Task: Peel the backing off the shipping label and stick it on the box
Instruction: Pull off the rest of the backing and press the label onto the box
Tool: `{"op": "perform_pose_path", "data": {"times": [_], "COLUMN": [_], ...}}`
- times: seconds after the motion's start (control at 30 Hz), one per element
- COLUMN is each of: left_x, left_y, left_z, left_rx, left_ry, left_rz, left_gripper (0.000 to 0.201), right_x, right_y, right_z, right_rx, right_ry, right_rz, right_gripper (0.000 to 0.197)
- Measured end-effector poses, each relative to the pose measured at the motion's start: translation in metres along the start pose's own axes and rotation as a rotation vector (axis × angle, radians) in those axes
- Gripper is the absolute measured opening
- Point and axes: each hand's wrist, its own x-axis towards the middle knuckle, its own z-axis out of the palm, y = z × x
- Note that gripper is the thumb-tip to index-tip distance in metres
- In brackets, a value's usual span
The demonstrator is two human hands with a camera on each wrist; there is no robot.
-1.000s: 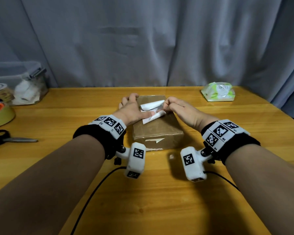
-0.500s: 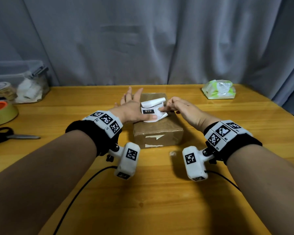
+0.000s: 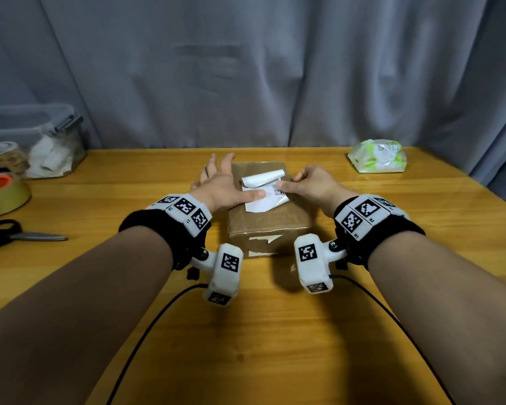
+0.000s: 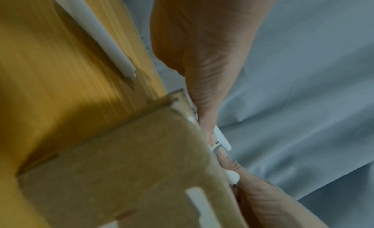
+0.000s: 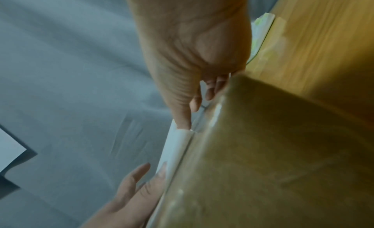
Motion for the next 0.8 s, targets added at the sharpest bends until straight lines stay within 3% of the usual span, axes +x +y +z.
{"op": "perform_pose_path", "data": {"times": [0.13,0.27,0.47,0.63,0.8], "left_x": [0.005,0.008,0.008,0.004,-0.007], "left_y": [-0.001,-0.003,-0.002,0.000,-0.002], "left_z": [0.004,0.008,0.008,0.005,0.000], "left_rx": [-0.034,-0.092,-0.095,-0.041,0.042], "left_ry": [0.008,-0.005,-0.019,-0.054,-0.104], "left_rz": [-0.020,-0.033,-0.038,-0.025,-0.003], "left_gripper": [0.115,0.114,0.113,0.111,0.112], "right_x": [0.003,0.002,-0.004,-0.012,-0.020], "right_y": [-0.004,-0.006,-0.019,-0.020,-0.014], "right_z": [-0.004,-0.003,-0.010,-0.021,-0.025], "right_rx": [-0.138,-0.171,-0.446,-0.565,-0.565], "right_ry": [-0.022,-0.051,-0.249,-0.330,-0.331], "right_rz": [0.075,0.114,0.141,0.119,0.140], "right_gripper": [0.046,0.078,0.093,0.084,0.089]}}
